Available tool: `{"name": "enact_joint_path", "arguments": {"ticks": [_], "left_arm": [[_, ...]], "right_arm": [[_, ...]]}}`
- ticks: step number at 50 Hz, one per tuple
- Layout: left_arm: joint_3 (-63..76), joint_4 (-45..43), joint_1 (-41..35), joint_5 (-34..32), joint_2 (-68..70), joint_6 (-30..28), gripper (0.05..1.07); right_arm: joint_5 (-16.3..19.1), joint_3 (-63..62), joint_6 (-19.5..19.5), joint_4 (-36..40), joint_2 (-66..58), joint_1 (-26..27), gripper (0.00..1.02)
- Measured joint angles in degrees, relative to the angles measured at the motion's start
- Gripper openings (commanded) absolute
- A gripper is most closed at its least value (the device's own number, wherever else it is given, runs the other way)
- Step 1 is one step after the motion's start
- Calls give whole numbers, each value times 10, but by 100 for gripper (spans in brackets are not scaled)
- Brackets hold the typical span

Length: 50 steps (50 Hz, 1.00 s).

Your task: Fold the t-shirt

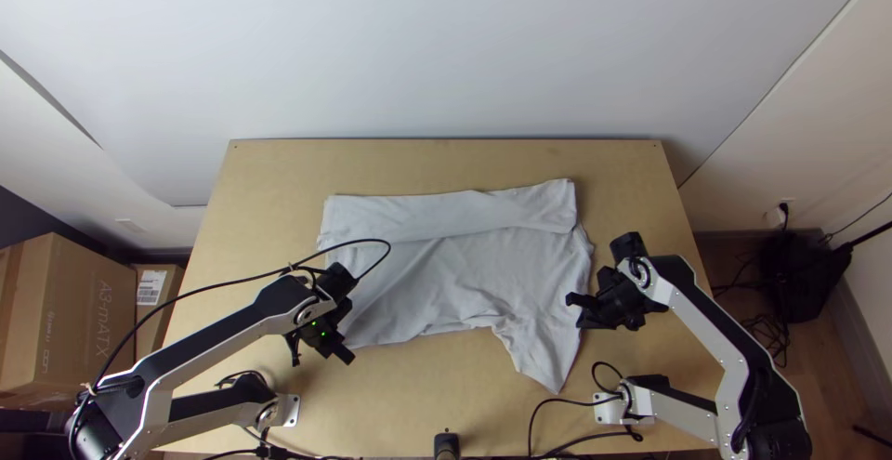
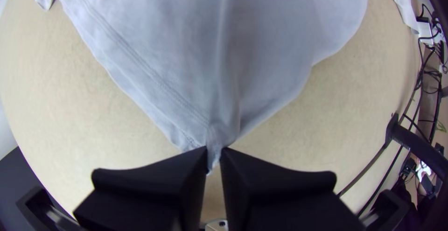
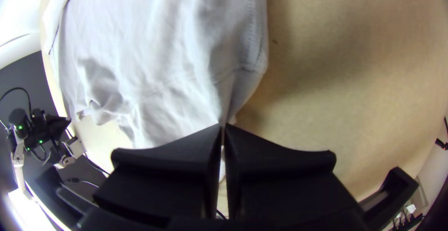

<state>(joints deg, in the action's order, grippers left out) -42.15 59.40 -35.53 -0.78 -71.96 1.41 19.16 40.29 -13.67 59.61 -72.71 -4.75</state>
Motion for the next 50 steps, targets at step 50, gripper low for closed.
{"name": "enact_joint_path", "arguments": {"ticks": [50], "left_arm": [[-158,-99,228,-38,-46,-103,8]], "right_arm": [[-48,212,-13,7,-108,26,2]]}}
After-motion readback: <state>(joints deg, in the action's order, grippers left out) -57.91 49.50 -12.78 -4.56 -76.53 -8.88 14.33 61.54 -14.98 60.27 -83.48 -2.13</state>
